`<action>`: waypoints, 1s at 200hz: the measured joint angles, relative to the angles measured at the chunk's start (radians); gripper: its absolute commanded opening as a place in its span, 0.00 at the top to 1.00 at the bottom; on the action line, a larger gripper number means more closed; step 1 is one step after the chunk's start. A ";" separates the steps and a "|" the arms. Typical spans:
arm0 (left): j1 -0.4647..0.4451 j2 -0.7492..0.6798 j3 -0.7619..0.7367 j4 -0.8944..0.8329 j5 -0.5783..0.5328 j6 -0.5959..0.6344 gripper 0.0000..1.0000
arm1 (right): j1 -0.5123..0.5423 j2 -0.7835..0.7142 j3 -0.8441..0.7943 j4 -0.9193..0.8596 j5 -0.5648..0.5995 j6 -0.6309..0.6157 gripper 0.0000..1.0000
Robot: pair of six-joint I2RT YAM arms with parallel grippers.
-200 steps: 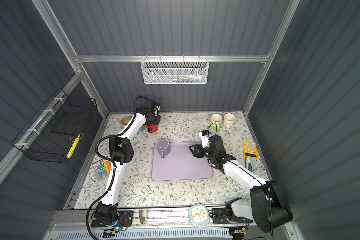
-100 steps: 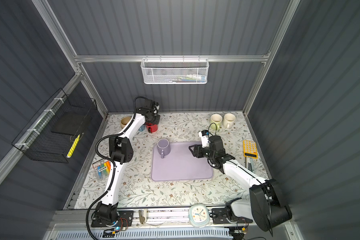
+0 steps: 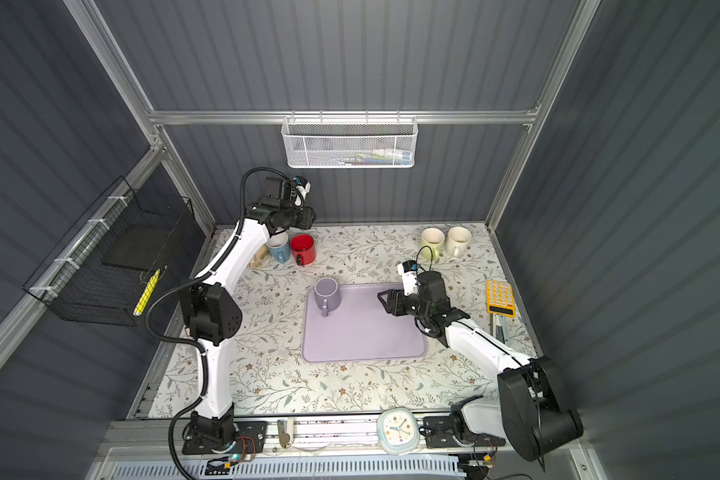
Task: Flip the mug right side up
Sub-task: 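Move the open left gripper over the upside-down lilac mug on the tray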
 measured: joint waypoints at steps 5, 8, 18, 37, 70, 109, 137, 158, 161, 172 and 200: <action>-0.005 -0.029 -0.022 0.008 0.002 0.003 0.52 | 0.000 0.000 0.000 0.000 0.002 0.000 0.40; -0.008 -0.043 -0.037 0.014 0.002 0.004 0.52 | 0.000 0.000 0.000 0.000 0.003 0.000 0.40; -0.015 -0.094 -0.086 0.028 0.003 0.007 0.53 | 0.000 0.000 0.000 -0.001 0.006 -0.002 0.40; -0.028 -0.178 -0.195 0.048 0.002 0.007 0.52 | 0.000 -0.002 0.000 -0.003 0.020 -0.008 0.40; -0.046 -0.332 -0.441 0.074 -0.028 0.003 0.52 | 0.000 -0.013 0.000 -0.017 0.063 -0.023 0.39; -0.093 -0.505 -0.636 0.053 -0.113 0.003 0.52 | 0.000 -0.022 0.014 -0.043 0.104 -0.035 0.39; -0.130 -0.633 -0.761 0.043 -0.145 -0.020 0.52 | 0.000 -0.025 0.016 -0.046 0.129 -0.041 0.39; -0.153 -0.731 -0.883 0.037 -0.147 -0.066 0.51 | 0.000 -0.024 0.018 -0.046 0.140 -0.041 0.39; -0.154 -0.742 -0.898 0.038 -0.146 -0.073 0.51 | 0.000 -0.023 0.018 -0.046 0.142 -0.041 0.39; -0.157 -0.783 -0.961 0.044 -0.133 -0.109 0.51 | 0.000 -0.019 0.024 -0.046 0.145 -0.041 0.39; -0.185 -0.828 -1.076 0.075 -0.088 -0.224 0.51 | 0.000 0.008 0.059 -0.050 0.152 -0.041 0.39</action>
